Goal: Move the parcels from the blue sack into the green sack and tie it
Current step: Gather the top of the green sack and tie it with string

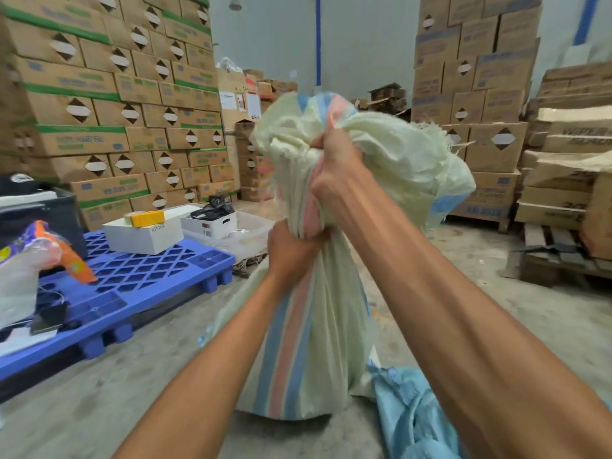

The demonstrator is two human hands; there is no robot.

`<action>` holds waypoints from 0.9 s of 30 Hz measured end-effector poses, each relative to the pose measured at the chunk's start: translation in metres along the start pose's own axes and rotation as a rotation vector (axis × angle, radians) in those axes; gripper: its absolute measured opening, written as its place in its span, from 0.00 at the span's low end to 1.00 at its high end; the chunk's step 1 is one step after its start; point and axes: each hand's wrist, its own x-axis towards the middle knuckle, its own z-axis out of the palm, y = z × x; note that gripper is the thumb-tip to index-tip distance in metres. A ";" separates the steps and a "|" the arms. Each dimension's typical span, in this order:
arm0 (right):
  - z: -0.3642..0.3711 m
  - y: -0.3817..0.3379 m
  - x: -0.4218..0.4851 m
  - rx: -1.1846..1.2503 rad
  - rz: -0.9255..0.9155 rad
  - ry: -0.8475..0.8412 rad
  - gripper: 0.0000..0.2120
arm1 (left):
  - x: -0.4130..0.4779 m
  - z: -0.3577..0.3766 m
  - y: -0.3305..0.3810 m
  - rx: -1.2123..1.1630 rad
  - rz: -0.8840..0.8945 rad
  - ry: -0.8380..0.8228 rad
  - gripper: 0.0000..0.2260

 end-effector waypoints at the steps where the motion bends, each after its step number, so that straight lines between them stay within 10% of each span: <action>1: 0.009 -0.006 -0.001 0.027 0.014 -0.042 0.38 | 0.008 -0.003 0.010 -0.004 -0.009 0.040 0.11; 5: 0.042 -0.020 -0.015 0.007 -0.050 -0.163 0.41 | 0.027 -0.018 0.042 -0.085 0.016 0.177 0.07; 9: 0.049 -0.036 -0.035 -0.108 -0.165 -0.189 0.15 | 0.031 -0.025 0.067 -0.153 0.018 0.123 0.13; 15: 0.018 -0.050 -0.007 -0.049 -0.134 -0.206 0.44 | 0.010 0.003 0.063 -0.235 -0.197 -0.159 0.07; 19: -0.021 -0.054 0.050 0.031 -0.074 -0.126 0.46 | -0.010 0.028 0.047 -0.246 -0.264 -0.415 0.10; 27: -0.069 -0.049 0.038 -0.057 0.052 -0.004 0.22 | -0.009 0.011 0.008 0.017 -0.512 -0.891 0.28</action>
